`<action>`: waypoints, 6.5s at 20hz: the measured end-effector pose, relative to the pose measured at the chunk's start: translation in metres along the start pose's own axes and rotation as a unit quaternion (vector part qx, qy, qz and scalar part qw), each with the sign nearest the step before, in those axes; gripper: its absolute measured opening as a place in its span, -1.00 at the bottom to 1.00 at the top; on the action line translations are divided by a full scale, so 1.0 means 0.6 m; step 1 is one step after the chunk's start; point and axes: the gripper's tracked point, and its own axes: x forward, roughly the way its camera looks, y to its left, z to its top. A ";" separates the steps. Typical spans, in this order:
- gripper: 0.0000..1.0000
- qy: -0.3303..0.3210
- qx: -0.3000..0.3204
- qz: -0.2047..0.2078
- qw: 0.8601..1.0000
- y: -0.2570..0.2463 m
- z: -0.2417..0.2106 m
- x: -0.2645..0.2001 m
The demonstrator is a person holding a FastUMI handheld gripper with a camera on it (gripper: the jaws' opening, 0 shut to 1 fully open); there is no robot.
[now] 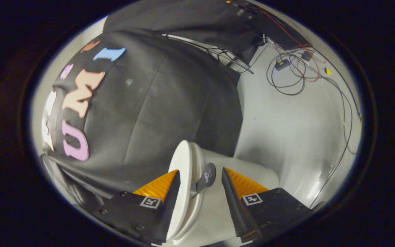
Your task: Open the toilet lid.
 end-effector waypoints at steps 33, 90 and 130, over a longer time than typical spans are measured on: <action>-0.97 -0.063 -0.256 0.113 0.958 0.457 -0.080 -0.135; -0.83 0.103 -0.548 0.294 0.777 0.758 -0.624 -0.246; 0.83 -0.213 -0.552 0.105 0.799 0.609 0.167 -0.381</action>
